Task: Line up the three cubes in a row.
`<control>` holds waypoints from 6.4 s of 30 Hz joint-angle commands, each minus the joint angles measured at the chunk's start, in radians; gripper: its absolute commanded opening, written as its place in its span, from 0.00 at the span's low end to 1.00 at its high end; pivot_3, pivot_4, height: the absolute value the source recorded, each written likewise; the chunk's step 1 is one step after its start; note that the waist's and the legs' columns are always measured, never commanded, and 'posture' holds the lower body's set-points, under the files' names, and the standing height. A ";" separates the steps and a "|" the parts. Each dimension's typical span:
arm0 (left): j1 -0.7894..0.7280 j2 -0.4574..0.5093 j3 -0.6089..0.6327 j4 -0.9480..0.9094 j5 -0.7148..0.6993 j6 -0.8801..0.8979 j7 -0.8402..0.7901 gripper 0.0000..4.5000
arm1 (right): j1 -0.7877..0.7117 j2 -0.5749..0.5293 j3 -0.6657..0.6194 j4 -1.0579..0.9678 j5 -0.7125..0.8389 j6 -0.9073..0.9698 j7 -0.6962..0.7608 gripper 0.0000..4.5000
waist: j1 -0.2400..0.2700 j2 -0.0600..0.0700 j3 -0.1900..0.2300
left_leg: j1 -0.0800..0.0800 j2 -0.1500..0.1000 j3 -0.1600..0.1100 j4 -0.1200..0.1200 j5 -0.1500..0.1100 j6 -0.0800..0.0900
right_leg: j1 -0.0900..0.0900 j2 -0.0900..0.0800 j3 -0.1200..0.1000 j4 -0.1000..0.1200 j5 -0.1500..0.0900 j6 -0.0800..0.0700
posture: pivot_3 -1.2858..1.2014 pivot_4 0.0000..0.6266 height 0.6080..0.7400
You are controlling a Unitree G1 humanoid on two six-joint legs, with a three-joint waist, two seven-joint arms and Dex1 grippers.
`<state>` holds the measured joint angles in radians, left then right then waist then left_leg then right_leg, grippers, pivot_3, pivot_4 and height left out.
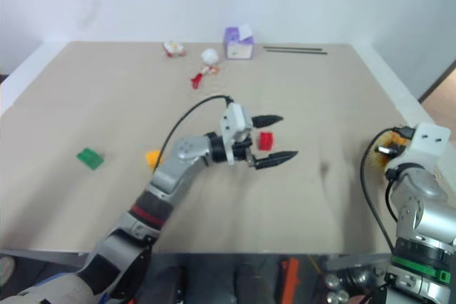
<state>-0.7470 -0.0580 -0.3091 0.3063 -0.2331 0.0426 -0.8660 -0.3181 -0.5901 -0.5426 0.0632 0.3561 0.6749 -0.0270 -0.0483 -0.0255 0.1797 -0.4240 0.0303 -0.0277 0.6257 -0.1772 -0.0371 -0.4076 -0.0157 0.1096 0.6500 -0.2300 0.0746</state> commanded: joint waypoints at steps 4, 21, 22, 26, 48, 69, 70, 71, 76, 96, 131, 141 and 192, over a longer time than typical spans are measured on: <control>0.015 0.007 0.005 -0.034 0.011 -0.026 -0.010 1.00 | -0.017 -0.013 -0.054 -0.010 -0.007 -0.036 0.000 0.78 | 0.000 0.000 0.000 | 0.000 -0.001 0.000 0.000 0.000 0.000 | 0.000 0.000 0.001 0.000 0.000 0.000 | 0.52 0.24 1.00; 0.188 0.241 0.119 -0.219 -0.032 0.034 -0.025 1.00 | -0.068 0.300 0.270 -0.421 0.016 0.040 -0.055 0.99 | -0.012 0.003 0.000 | 0.000 0.002 -0.004 -0.003 0.001 0.002 | -0.001 0.005 0.001 0.000 0.001 -0.002 | 0.52 0.24 1.00; 0.192 0.261 0.132 -0.221 -0.036 0.037 -0.026 1.00 | -0.070 0.328 0.306 -0.432 -0.006 0.042 -0.073 0.99 | -0.012 0.003 0.000 | 0.000 0.002 -0.004 -0.003 0.001 0.002 | -0.001 0.005 0.001 0.000 0.001 -0.002 | 0.52 0.24 1.00; 0.190 0.304 0.167 -0.221 -0.055 0.046 -0.029 1.00 | -0.061 0.388 0.410 -0.418 -0.068 0.031 -0.088 0.99 | -0.006 0.003 0.000 | -0.001 0.001 -0.004 -0.003 0.001 0.002 | -0.001 0.004 0.001 0.000 0.001 -0.002 | 0.52 0.24 1.00; 0.185 0.313 0.159 -0.252 -0.043 0.056 0.004 1.00 | -0.141 0.529 0.501 -0.212 -0.220 0.062 -0.115 0.94 | 0.000 0.003 0.000 | -0.001 0.002 -0.004 -0.004 0.001 0.002 | -0.002 0.005 0.001 -0.001 0.001 -0.002 | 0.52 0.24 1.00; 0.318 0.499 0.182 -0.410 -0.152 0.147 -0.176 1.00 | -0.083 0.092 0.599 -0.365 -0.016 -0.026 0.664 0.29 | -0.004 0.003 0.000 | 0.000 0.002 -0.004 -0.006 0.001 0.002 | -0.002 0.005 0.000 -0.001 0.000 -0.003 | 0.52 0.24 1.00; 0.332 0.526 0.177 -0.421 -0.157 0.151 -0.203 1.00 | -0.079 0.051 0.622 -0.360 -0.016 -0.072 0.739 0.29 | -0.006 0.003 0.000 | 0.000 0.003 -0.004 -0.006 0.001 0.002 | -0.002 0.005 0.000 -0.001 -0.001 -0.005 | 0.52 0.24 1.00; 0.346 0.554 0.172 -0.429 -0.153 0.142 -0.228 1.00 | -0.076 0.012 0.645 -0.350 -0.012 -0.125 0.822 0.29 | -0.006 0.002 0.000 | 0.000 0.003 -0.004 -0.007 0.001 0.002 | -0.002 0.005 0.000 -0.001 -0.004 -0.009 | 0.52 0.24 1.00; 0.377 0.636 0.167 -0.468 -0.167 0.148 -0.311 1.00 | -0.122 -0.084 0.750 -0.242 -0.017 -0.311 1.148 0.29 | -0.006 0.000 0.001 | 0.001 0.004 -0.004 -0.006 0.001 0.002 | -0.002 0.006 -0.002 -0.001 -0.004 -0.010 | 0.52 0.24 1.00; 0.439 0.678 0.181 -0.597 -0.193 0.214 -0.293 1.00 | -0.226 -0.075 0.881 0.022 -0.135 -0.466 1.433 0.40 | 0.000 -0.001 0.002 | 0.000 0.004 -0.004 -0.004 0.000 0.001 | -0.001 0.005 -0.002 -0.001 -0.004 -0.010 | 0.52 0.24 1.00; 0.655 0.870 0.734 -0.267 -0.211 0.213 -0.050 1.00 | -0.404 0.124 0.756 -0.236 0.112 -0.156 1.176 0.99 | 0.000 -0.002 0.002 | -0.001 0.015 0.000 -0.006 0.000 -0.001 | -0.007 0.009 -0.008 0.001 -0.003 -0.018 | 0.52 0.24 1.00; 0.500 0.872 0.654 -0.011 -0.150 0.132 -0.115 1.00 | -0.395 0.110 0.750 -0.287 0.112 -0.136 1.150 0.99 | 0.000 -0.002 0.002 | -0.003 0.017 0.000 -0.007 0.000 -0.002 | -0.013 0.013 -0.009 0.007 -0.002 -0.020 | 0.52 0.24 1.00; 0.343 0.656 0.072 -0.451 -0.143 0.243 -0.316 0.30 | -0.132 -0.281 0.509 -0.479 0.254 -0.048 1.182 1.00 | 0.000 -0.004 0.002 | -0.004 0.018 -0.001 -0.003 0.001 -0.003 | -0.015 0.018 -0.004 0.016 -0.005 -0.018 | 0.52 0.24 1.00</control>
<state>-0.3961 0.6011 -0.2288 -0.1510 -0.3909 0.3190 -1.1681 -0.4467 -0.8543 0.0085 -0.3737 0.5959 0.6281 1.1673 -0.0479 -0.0291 0.1818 -0.4288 0.0482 -0.0290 0.6229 -0.1757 -0.0405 -0.4230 0.0025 0.1051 0.6657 -0.2349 0.0565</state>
